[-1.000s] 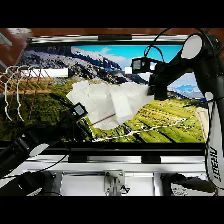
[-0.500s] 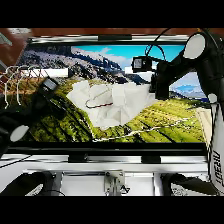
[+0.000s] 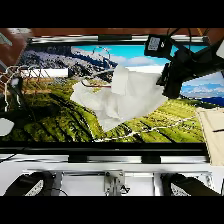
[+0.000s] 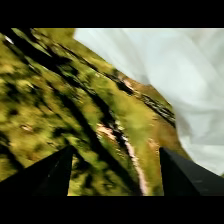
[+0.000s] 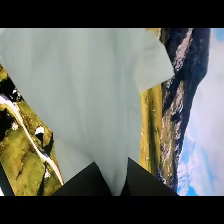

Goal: Fold the shirts.

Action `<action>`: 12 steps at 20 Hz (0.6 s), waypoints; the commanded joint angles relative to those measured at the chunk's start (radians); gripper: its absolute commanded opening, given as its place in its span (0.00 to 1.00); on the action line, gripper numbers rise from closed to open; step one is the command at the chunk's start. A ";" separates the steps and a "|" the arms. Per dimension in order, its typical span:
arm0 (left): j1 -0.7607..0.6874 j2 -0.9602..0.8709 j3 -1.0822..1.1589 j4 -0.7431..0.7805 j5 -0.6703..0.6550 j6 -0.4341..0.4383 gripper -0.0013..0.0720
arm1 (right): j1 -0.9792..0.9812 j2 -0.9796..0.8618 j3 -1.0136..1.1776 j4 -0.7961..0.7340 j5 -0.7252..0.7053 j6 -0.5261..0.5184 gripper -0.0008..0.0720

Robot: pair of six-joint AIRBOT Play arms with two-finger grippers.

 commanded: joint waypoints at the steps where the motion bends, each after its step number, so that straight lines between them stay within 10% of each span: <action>1: -0.055 -0.037 -0.177 -0.527 0.219 0.050 0.84 | 0.000 0.050 0.000 0.017 -0.009 0.050 0.11; 7: -0.364 -0.318 -0.130 -0.827 0.579 0.106 0.84 | 0.001 0.060 0.000 0.077 -0.008 0.084 0.11; 12: -0.390 -0.557 0.121 -0.863 0.605 0.134 0.84 | 0.001 0.060 0.000 0.080 0.001 0.092 0.11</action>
